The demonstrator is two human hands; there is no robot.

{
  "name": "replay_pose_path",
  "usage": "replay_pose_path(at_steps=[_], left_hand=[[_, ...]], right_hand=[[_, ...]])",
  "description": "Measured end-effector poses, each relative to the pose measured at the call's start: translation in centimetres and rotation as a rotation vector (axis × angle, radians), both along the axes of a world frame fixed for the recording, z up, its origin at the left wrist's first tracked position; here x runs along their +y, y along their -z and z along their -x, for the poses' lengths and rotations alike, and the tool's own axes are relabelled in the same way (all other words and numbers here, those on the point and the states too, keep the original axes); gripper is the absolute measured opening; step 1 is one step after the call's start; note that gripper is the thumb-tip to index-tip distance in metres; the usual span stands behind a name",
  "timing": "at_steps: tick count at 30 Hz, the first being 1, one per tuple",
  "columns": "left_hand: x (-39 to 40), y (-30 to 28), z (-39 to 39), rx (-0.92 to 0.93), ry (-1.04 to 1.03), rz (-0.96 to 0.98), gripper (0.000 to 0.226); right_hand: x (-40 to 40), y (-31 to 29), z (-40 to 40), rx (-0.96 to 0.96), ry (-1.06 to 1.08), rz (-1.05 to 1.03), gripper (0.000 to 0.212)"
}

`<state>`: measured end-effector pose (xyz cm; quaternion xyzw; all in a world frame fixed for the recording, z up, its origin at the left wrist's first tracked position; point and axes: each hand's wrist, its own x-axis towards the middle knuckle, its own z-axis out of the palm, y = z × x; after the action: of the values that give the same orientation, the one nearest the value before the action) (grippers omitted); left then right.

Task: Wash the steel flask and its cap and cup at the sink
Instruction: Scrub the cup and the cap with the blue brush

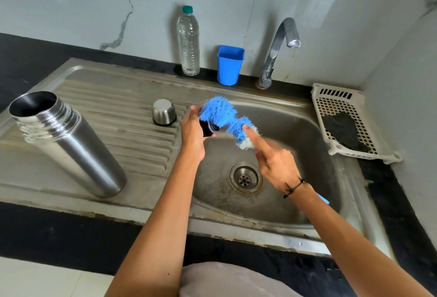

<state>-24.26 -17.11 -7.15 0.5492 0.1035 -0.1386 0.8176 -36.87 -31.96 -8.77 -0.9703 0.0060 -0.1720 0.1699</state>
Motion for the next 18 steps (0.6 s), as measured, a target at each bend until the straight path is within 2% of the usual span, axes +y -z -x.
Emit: replay_pose_path(at_steps=[4,7,11,15,18], left_hand=[[0.2,0.2,0.0,-0.046,0.024,-0.007,0.031],[0.2,0.0,-0.1,-0.031,0.011,0.003,0.023],[0.4,-0.1,-0.3,-0.046,-0.038,0.023,0.021],[0.8,-0.6,-0.3,0.035,-0.035,0.138,0.023],[0.5,-1.2,-0.2,0.173,-0.068,0.351,0.025]], right_hand=[[-0.8,0.5,0.0,0.039,0.043,-0.079,0.081],[-0.7,0.2,0.3,-0.010,-0.003,-0.135,0.077],[-1.1,0.7,0.1,0.037,0.032,-0.108,0.078],[-1.5,1.6,0.6,-0.002,0.035,-0.212,0.083],[-0.9,1.8,0.7,0.017,0.048,-0.286,0.082]])
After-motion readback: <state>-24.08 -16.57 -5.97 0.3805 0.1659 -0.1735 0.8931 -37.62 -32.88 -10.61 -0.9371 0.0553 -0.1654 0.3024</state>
